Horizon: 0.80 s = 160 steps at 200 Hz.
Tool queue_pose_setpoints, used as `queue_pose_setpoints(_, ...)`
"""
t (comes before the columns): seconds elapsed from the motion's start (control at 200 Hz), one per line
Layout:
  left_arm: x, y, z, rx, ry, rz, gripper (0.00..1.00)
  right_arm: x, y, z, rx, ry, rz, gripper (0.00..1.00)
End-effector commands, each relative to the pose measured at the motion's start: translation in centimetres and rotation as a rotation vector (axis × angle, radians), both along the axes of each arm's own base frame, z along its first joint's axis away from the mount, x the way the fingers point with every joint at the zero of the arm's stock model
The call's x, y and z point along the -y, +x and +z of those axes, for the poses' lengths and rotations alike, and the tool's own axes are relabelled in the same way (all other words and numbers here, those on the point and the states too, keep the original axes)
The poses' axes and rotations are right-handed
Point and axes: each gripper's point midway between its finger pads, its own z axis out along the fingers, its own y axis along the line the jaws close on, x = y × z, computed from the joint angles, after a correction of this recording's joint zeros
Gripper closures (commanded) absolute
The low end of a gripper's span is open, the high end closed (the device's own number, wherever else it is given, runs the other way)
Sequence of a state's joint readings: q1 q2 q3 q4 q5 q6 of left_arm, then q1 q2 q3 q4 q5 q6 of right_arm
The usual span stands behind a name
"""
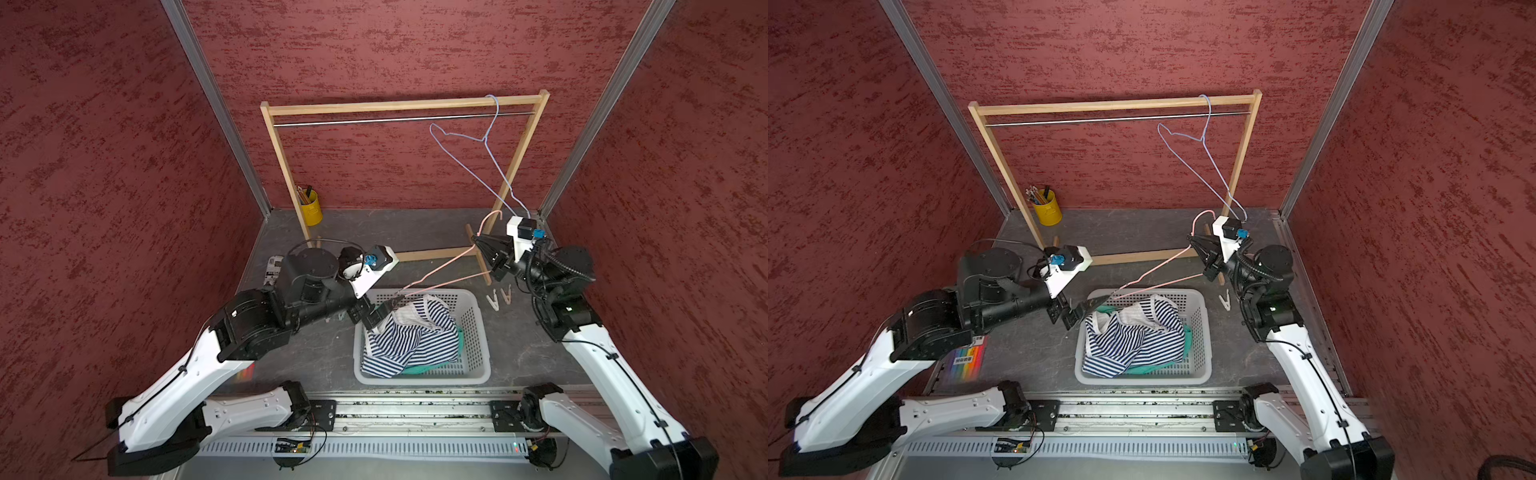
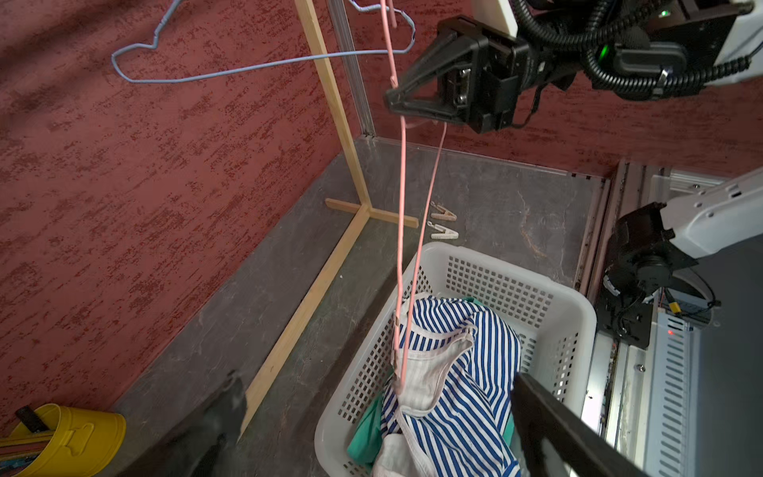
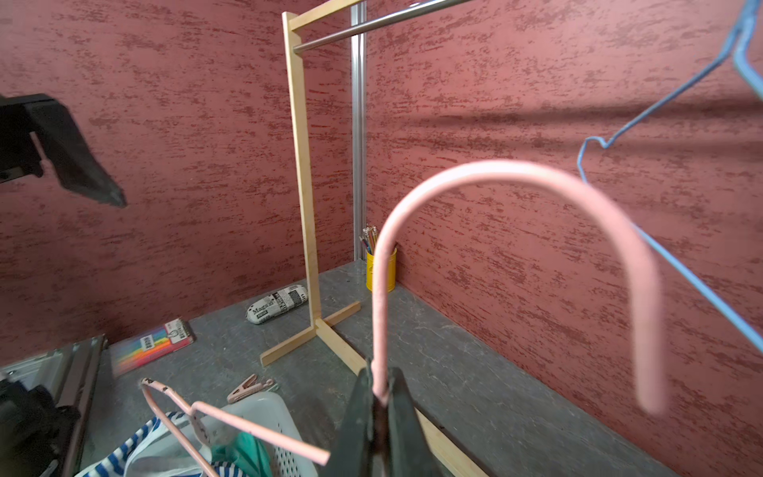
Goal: Remove the clothespins securing tank tops to the hanger
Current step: Place the tank top in the basket, then place the hanger on the clothesline.
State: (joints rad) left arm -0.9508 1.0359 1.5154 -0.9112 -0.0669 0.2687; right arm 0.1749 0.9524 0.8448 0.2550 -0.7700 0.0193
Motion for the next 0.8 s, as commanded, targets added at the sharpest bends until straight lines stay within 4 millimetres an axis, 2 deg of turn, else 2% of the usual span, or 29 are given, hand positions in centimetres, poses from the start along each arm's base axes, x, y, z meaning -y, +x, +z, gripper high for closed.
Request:
queue_pose_setpoints(0.0,1.0,0.3,-2.8,-0.143,0.054,-0.013,0.01,-1.3,-1.9,1.4,0.063,-0.031,0.145,1.0)
queue_pose_setpoints(0.135,1.9,-0.5,-3.1,-0.177,0.023,-0.078,0.0,-2.1,-2.3,1.9,0.078,-0.022,0.228,1.0)
queue_pose_setpoints(0.265,3.5,0.1,-3.8,-0.206,0.009,-0.084,0.0,-2.9,-2.5,3.2,0.135,0.001,0.238,1.0)
queue_pose_setpoints(0.376,4.7,1.6,-3.7,-0.177,-0.036,-0.034,0.0,-3.6,-2.4,4.1,0.173,0.016,0.221,1.0)
queue_pose_setpoints(0.486,5.3,3.5,-4.5,-0.141,-0.007,0.052,0.0,-4.3,-2.3,4.9,0.198,0.043,0.195,1.0)
queue_pose_setpoints(0.586,6.5,4.1,-4.6,-0.102,0.002,0.074,0.0,-5.1,-1.9,5.4,0.196,0.064,0.184,1.0)
queue_pose_setpoints(0.706,7.4,4.7,-4.6,-0.075,-0.007,0.099,0.08,-5.8,-1.6,5.6,0.198,0.077,0.194,1.0)
queue_pose_setpoints(0.796,7.2,5.4,-4.7,-0.063,-0.002,0.138,0.2,-6.0,-1.6,5.5,0.198,0.079,0.207,1.0)
